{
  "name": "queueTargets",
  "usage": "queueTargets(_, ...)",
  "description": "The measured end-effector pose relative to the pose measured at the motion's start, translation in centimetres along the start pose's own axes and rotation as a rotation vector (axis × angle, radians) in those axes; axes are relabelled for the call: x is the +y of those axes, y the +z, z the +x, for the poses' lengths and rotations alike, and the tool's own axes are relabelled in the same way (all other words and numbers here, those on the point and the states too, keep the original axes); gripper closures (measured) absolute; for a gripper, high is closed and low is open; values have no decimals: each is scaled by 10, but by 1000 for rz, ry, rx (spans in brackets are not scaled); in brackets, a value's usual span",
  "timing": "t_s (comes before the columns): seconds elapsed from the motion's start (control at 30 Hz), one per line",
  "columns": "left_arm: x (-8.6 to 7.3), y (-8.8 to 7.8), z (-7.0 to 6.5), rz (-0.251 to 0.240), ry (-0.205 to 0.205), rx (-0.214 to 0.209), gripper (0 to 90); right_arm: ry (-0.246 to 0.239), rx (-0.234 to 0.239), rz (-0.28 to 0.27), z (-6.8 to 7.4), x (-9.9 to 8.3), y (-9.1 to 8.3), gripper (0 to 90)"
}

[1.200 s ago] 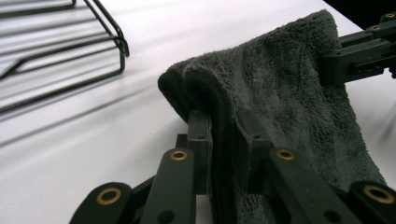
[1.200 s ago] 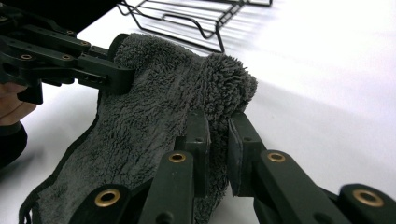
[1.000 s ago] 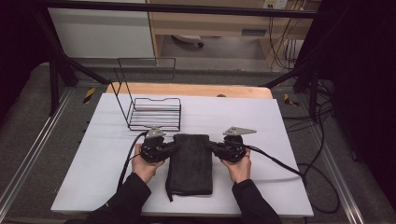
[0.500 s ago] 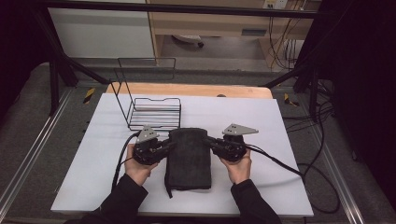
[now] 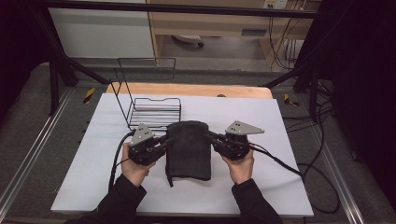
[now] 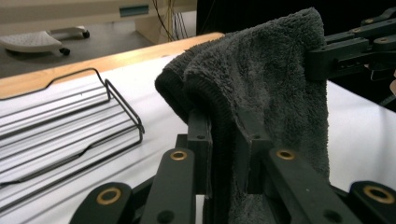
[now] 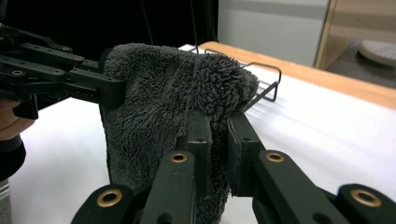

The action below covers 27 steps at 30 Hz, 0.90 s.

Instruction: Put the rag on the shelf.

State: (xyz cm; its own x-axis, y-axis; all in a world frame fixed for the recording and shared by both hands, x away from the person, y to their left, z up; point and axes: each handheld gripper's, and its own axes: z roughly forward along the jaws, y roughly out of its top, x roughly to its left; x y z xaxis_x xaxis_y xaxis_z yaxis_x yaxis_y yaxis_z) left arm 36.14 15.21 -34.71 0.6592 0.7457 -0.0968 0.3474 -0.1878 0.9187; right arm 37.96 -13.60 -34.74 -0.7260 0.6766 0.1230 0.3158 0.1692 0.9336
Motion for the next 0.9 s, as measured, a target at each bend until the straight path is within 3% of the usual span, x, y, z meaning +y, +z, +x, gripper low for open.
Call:
queueTargets(0.2, 8, -6, 0, -29, 16, 14, 782, -13, -4, -28, 3, 6, -2, 820)
queueTargets(0.9, 25, -21, 2, -124, 7, 10, 786, -84, -19, -104, 14, 34, -7, 828)
